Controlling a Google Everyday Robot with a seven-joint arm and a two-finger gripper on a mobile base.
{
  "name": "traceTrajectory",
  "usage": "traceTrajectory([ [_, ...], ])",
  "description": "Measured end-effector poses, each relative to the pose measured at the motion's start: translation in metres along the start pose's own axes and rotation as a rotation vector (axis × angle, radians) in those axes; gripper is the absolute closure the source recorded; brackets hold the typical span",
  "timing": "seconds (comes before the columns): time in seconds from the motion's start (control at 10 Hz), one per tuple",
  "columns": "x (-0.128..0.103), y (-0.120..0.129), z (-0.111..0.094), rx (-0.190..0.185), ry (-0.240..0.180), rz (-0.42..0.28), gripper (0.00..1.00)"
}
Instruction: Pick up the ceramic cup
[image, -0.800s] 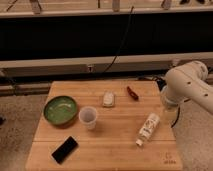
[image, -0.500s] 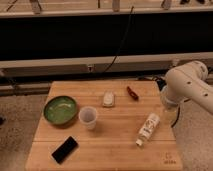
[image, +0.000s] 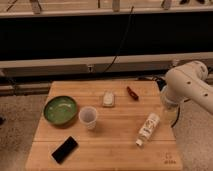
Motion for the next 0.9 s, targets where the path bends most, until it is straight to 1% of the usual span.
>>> traceTrajectory([
  [0.7, -0.001, 0.001, 0.000, -0.001, 0.002, -0.003, 0.20],
  [0.8, -0.005, 0.001, 0.000, 0.003, 0.010, -0.018, 0.20],
  [0.9, -0.016, 0.002, 0.000, 0.005, 0.015, -0.046, 0.20],
])
